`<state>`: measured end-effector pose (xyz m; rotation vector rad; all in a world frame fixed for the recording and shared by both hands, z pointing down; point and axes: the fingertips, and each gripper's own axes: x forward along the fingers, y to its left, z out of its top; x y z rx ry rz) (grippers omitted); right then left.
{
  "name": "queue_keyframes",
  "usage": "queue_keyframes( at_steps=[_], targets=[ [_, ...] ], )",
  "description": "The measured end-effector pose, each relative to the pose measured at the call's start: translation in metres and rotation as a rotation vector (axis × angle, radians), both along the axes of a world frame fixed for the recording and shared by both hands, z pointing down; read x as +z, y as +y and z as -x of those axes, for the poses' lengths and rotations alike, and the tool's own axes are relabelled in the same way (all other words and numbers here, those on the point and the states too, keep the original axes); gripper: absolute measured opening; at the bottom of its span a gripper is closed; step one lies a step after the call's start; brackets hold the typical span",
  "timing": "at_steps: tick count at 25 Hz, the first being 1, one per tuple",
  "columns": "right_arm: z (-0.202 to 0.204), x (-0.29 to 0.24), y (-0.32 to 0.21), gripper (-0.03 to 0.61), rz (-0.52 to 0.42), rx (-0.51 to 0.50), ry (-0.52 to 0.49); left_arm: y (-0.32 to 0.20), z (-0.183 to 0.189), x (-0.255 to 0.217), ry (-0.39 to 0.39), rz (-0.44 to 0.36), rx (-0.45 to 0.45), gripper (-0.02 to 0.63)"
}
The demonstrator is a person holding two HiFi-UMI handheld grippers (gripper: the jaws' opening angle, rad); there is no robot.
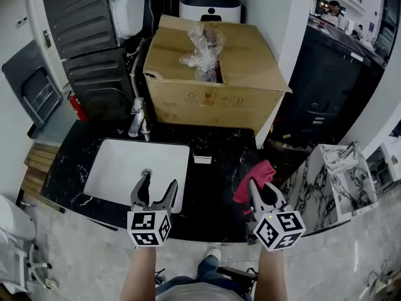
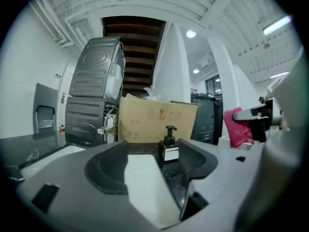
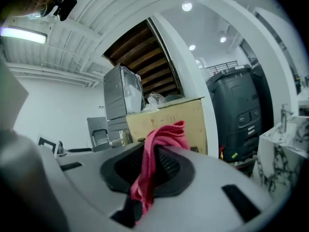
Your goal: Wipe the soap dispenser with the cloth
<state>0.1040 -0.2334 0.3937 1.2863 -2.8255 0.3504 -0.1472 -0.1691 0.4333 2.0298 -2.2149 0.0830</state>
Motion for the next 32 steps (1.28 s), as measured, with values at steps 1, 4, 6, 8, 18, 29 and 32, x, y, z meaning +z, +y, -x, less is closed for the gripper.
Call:
queue_keyframes(
  at_steps=[1, 4, 6, 8, 18, 29, 32],
  targets=[
    [0.002, -0.004, 0.012, 0.054, -0.008, 0.011, 0.001, 0.015, 0.002, -0.006, -0.003, -0.018, 0.005, 0.222],
    [0.010, -0.012, 0.053, 0.054, -0.037, 0.026, 0.029, 0.057, 0.005, -0.024, -0.068, -0.047, 0.033, 0.013],
    [0.013, -0.018, 0.081, 0.054, -0.061, 0.037, 0.055, 0.083, 0.005, -0.038, -0.109, -0.075, 0.045, 0.012],
    [0.015, -0.025, 0.110, 0.054, -0.081, 0.054, 0.083, 0.107, 0.008, -0.052, -0.121, -0.109, 0.050, 0.012],
    [-0.001, -0.064, 0.223, 0.054, -0.203, 0.111, 0.227, 0.193, -0.006, -0.101, -0.113, -0.220, 0.125, 0.014],
    [-0.020, -0.095, 0.273, 0.054, -0.293, 0.023, 0.260, 0.253, -0.050, -0.133, -0.192, -0.263, 0.087, 0.014],
    [-0.037, -0.104, 0.282, 0.054, -0.310, 0.012, 0.256, 0.265, -0.063, -0.143, -0.203, -0.277, 0.071, 0.014]
  ],
)
